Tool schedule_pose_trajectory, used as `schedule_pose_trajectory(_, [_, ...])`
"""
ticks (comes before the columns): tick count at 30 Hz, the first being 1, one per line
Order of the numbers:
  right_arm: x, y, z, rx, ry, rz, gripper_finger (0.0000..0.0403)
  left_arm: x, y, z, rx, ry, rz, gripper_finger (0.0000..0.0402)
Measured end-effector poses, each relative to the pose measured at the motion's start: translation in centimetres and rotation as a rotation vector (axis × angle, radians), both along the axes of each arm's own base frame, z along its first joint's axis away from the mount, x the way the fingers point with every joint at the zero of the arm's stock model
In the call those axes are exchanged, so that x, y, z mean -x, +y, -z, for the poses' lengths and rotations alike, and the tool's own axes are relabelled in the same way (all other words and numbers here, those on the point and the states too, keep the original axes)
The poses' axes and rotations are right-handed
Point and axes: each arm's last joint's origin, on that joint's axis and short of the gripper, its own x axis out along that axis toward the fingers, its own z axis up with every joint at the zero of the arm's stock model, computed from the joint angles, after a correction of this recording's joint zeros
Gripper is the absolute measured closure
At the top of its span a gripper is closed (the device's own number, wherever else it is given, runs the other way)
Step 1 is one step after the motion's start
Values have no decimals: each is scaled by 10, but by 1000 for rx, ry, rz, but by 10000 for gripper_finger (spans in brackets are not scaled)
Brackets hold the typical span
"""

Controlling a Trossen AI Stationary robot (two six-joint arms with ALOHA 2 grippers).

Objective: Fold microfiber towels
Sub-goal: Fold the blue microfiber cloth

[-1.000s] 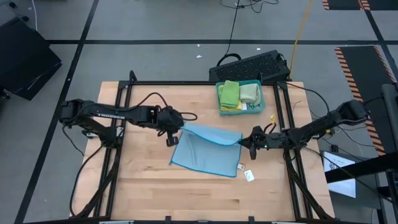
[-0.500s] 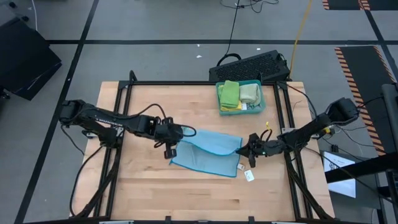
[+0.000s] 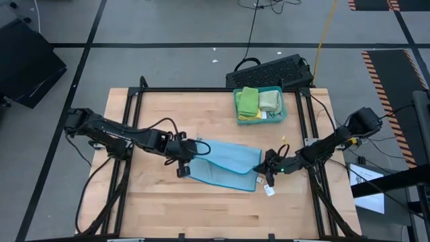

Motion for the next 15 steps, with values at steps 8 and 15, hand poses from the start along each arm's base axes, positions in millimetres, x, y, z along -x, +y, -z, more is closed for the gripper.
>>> schedule_pose_trajectory(8, [1,1,1,-3,12,-26,397,-4,-4,9,-5,24,2,386])
schedule_pose_trajectory(15, [1,1,2,4,21,-28,388,-5,-4,11,-6,30,0,396])
